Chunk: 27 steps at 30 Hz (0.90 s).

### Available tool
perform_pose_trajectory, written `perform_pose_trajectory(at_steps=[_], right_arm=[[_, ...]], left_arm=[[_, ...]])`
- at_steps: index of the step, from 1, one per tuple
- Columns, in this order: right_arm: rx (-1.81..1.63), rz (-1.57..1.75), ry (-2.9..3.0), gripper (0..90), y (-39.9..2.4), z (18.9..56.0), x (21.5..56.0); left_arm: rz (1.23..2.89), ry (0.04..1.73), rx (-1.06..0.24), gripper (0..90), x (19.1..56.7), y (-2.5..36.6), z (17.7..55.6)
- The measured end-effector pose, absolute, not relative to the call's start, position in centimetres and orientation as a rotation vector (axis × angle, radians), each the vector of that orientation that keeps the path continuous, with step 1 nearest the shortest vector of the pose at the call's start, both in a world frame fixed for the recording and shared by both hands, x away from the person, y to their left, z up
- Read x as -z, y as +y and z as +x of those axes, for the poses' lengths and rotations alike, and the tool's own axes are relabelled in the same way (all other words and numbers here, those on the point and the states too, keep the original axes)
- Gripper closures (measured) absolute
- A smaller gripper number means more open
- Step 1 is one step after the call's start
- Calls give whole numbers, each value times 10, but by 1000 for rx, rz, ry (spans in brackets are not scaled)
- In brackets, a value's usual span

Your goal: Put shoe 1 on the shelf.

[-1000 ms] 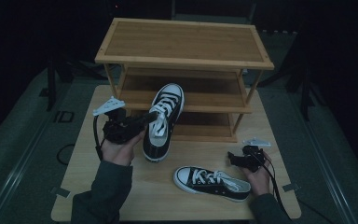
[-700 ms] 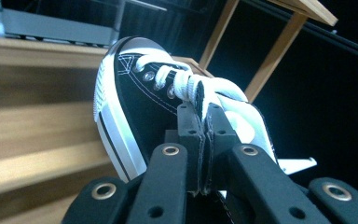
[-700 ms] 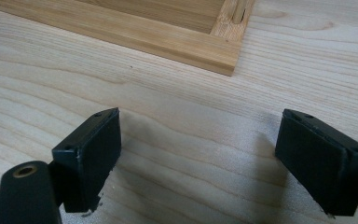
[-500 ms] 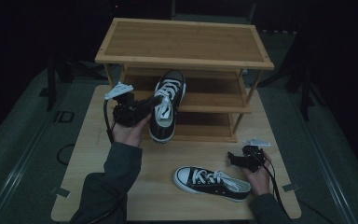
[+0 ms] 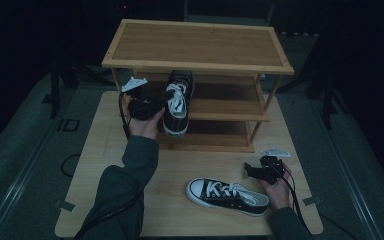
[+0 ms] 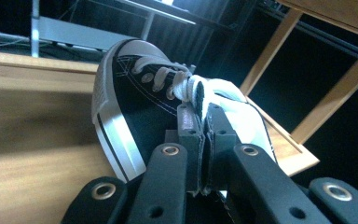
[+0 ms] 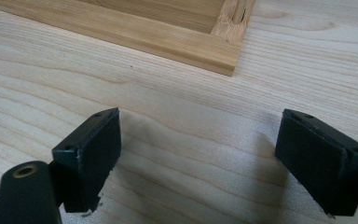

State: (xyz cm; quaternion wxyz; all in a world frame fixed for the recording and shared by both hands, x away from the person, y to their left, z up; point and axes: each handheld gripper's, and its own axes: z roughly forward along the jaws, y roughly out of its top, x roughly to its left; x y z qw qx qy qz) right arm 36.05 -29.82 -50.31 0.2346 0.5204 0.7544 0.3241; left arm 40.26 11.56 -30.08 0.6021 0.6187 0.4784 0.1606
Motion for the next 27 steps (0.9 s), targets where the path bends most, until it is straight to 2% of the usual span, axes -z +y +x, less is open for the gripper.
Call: perform_pose_trajectory(at_steps=[13,20,21,27], right_arm=[[-890,1427,2072,138,-298,361,503],[-891,1426,2073,138,-298,361,503],[-891,1426,2072,138,-298,361,503],[-891,1426,2073,137,-298,361,503]], left_arm=[[1361,1133,-339,879,312,109,434],[1404,1094,-327,880,318,111,451],[1345,1122,-313,880,318,107,454],[1353,1123,-281,880,321,106,464]])
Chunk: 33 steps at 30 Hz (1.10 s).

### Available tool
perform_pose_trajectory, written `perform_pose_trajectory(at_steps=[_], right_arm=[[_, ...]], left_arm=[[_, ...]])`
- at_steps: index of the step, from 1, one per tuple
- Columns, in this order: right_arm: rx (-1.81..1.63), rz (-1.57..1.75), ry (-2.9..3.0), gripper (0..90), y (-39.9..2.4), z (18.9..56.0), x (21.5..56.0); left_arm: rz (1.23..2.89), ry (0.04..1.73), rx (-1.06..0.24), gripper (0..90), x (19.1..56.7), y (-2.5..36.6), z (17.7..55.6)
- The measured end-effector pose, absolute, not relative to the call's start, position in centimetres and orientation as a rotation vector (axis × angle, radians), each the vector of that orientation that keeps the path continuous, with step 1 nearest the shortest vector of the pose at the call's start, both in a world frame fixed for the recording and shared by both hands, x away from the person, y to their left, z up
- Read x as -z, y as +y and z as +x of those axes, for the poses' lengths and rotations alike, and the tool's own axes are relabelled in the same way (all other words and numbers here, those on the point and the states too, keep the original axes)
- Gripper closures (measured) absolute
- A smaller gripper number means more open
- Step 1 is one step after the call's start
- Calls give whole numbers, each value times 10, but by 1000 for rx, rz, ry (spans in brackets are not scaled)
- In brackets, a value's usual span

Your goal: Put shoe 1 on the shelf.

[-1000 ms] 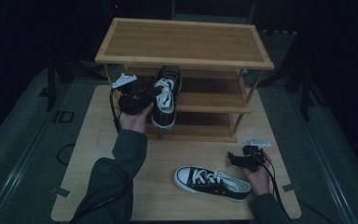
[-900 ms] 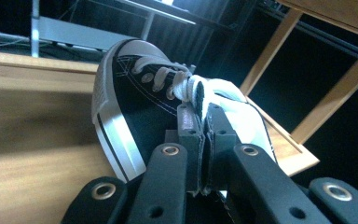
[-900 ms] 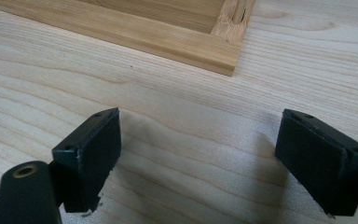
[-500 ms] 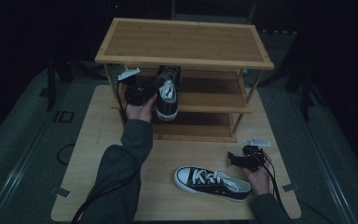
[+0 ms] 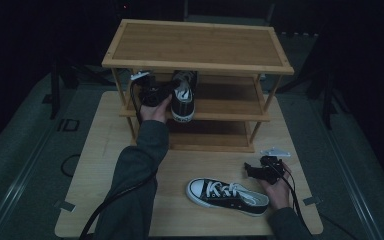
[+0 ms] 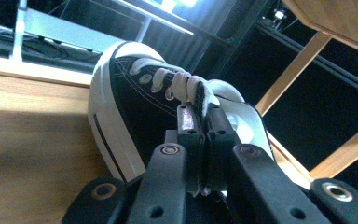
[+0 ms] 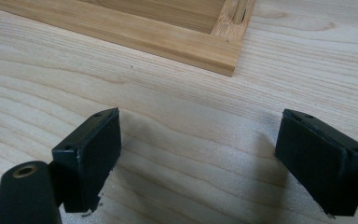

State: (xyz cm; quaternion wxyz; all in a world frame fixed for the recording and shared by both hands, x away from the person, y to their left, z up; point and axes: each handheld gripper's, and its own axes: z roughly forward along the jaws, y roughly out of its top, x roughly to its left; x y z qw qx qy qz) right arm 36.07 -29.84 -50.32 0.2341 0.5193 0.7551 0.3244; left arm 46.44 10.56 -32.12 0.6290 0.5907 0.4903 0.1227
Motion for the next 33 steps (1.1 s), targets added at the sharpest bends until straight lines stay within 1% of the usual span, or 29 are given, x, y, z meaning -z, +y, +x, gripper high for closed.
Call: perform_pose_trajectory(at_steps=[5,6,7,9,12,13,17,33], right_arm=[[-891,1426,2073,138,-298,361,503],[-890,1426,2073,138,-298,361,503],[-891,1426,2073,138,-298,361,503],[-890,1426,2073,138,-298,361,503],[-891,1426,2073,138,-298,361,503],[-890,1426,2073,138,-298,361,503],[-890,1426,2073,138,-298,361,503],[-891,1426,2073,138,-298,360,503]], left_arm=[[1400,1119,-279,873,329,108,468],[1375,1126,-289,866,329,107,467],[1371,1120,-293,843,329,106,466],[1333,1136,-301,766,327,104,464],[1341,1130,-316,721,327,103,459],[1374,1115,-317,710,328,107,456],[1322,1120,-306,685,331,110,447],[1316,1063,-350,599,330,118,414]])
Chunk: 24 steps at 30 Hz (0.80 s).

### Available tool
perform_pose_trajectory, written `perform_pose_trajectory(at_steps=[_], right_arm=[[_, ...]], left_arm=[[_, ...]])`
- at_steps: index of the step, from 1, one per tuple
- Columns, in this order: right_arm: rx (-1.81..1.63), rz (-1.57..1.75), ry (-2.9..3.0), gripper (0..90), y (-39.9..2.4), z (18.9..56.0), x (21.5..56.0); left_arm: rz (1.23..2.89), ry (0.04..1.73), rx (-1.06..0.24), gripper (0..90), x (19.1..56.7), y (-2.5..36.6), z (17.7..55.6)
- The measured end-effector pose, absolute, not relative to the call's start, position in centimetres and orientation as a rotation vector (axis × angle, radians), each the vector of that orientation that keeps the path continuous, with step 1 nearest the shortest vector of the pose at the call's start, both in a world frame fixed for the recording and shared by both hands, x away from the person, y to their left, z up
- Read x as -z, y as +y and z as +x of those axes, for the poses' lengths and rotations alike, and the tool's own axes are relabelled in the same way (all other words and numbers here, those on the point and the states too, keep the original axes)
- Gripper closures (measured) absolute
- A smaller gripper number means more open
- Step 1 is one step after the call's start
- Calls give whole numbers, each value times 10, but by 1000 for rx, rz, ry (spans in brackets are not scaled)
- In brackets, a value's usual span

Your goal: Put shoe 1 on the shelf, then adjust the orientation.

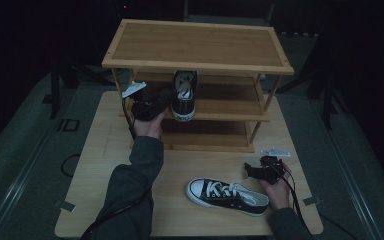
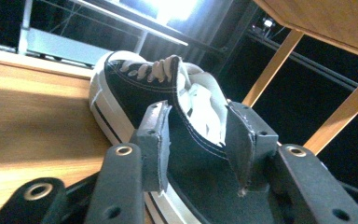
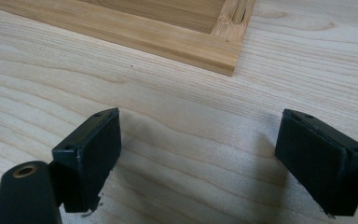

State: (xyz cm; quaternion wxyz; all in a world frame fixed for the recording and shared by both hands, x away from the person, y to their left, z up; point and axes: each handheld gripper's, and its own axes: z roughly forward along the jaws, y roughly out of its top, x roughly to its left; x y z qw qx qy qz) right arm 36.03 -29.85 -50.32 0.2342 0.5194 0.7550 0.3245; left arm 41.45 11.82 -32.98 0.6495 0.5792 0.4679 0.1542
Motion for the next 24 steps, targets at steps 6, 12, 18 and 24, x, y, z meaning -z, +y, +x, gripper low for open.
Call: perform_pose_trajectory(at_steps=[6,12,18,24], right_arm=[[-891,1426,2072,138,-299,360,503],[-893,1418,2080,132,-299,360,503],[-904,1394,2101,150,-299,356,503],[-913,1391,2094,196,-300,354,503]], left_arm=[[1327,1056,-371,580,327,123,406],[1362,1041,-407,563,327,126,394],[1403,1018,-424,555,332,132,381],[1421,1023,-431,547,339,139,371]])
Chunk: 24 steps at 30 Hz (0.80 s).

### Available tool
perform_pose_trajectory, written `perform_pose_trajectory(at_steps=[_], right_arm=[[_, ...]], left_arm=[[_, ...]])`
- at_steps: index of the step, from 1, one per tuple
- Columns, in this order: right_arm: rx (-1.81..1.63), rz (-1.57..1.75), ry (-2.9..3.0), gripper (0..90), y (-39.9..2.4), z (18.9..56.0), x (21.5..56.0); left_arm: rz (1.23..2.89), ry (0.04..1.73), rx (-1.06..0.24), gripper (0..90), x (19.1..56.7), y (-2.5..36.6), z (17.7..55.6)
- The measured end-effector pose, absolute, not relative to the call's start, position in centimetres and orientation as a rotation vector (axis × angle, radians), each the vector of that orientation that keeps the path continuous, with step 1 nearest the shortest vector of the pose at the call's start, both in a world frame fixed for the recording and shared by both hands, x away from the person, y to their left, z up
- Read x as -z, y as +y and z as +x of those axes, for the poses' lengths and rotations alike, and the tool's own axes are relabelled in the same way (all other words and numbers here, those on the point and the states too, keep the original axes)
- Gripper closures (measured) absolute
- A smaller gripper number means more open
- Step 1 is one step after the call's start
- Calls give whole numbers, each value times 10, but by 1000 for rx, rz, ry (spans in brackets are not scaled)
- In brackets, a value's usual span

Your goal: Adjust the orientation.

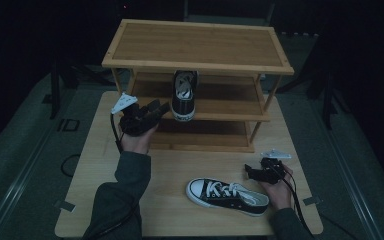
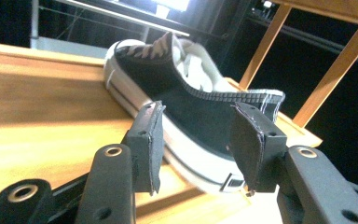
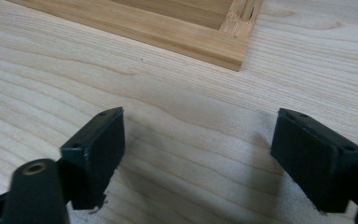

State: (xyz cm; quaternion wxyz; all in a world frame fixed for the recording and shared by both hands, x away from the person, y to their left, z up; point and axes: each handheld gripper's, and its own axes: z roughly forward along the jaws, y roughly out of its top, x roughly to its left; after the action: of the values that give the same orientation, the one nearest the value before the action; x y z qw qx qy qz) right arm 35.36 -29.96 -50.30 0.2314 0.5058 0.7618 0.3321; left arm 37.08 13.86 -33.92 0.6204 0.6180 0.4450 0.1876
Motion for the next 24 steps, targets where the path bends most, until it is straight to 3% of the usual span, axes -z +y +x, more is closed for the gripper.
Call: perform_pose_trajectory(at_steps=[4,10,21,24], right_arm=[[-920,1382,2099,374,-299,349,500],[-929,1371,2103,483,-299,346,497],[-985,1387,2083,572,-306,340,487],[-1018,1365,2077,519,-306,337,482]], left_arm=[[1457,1036,-457,533,348,139,367],[1503,1046,-485,528,361,135,363],[1556,1075,-489,521,388,133,358],[1548,1093,-487,521,395,137,357]])
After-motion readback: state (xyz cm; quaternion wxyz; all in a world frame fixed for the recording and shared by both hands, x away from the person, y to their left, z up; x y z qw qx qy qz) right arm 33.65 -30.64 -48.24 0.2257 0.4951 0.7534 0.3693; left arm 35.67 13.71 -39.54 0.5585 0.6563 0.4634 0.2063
